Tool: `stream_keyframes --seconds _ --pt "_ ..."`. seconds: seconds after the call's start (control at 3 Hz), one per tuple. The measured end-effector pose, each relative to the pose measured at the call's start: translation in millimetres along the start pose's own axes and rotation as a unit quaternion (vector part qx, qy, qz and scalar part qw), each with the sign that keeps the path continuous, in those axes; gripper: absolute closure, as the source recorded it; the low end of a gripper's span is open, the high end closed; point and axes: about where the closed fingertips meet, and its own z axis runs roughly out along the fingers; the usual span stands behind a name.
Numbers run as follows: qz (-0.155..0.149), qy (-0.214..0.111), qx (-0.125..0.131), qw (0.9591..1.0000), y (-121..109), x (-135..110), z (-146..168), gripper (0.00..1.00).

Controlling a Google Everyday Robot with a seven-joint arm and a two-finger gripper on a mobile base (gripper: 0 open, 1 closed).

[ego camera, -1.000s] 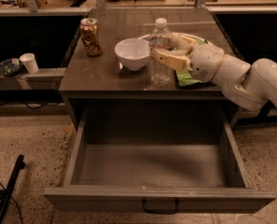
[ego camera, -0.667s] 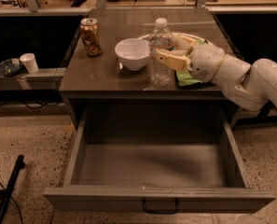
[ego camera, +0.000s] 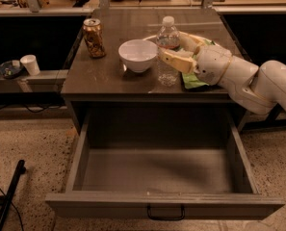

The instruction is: Pick water bottle from top drawer and place on counter

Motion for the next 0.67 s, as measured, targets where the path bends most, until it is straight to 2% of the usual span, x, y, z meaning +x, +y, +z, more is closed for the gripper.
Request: stream_keyframes --seconds 0.33,0.67 --pt "0.0 0.0 0.0 1.0 0.0 0.0 0.1 0.0" --pt "0.0 0.0 0.0 1.0 0.1 0.0 0.1 0.0"
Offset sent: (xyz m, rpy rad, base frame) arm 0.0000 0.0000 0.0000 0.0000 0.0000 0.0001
